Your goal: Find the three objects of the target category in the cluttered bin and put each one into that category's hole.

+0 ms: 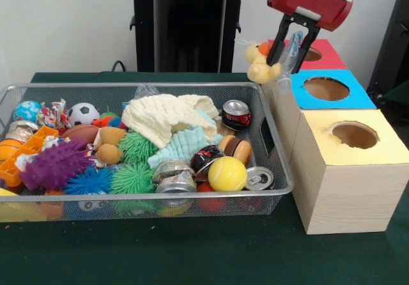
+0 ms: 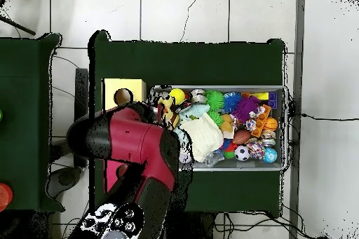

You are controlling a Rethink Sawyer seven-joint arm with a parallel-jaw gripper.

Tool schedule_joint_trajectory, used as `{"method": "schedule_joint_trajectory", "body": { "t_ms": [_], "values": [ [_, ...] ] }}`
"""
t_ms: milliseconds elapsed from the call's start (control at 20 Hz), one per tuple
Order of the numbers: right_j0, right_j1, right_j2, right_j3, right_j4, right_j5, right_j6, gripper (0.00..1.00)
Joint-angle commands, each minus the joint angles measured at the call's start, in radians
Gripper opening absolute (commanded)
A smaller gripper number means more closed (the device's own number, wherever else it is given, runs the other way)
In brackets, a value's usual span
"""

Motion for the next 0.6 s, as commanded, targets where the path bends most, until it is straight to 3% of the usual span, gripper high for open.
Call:
{"method": "schedule_joint_trajectory", "body": {
  "t_ms": [50, 250, 600],
  "values": [
    [-0.003, 0.01, 0.022, -0.016, 0.022, 0.187, 0.263, 0.0],
    [-0.008, -0.009, 0.023, -0.036, 0.025, 0.222, 0.251, 0.0],
    [0.003, 0.027, 0.01, -0.088, 0.023, 0.253, 0.274, 0.0]
  ]
}}
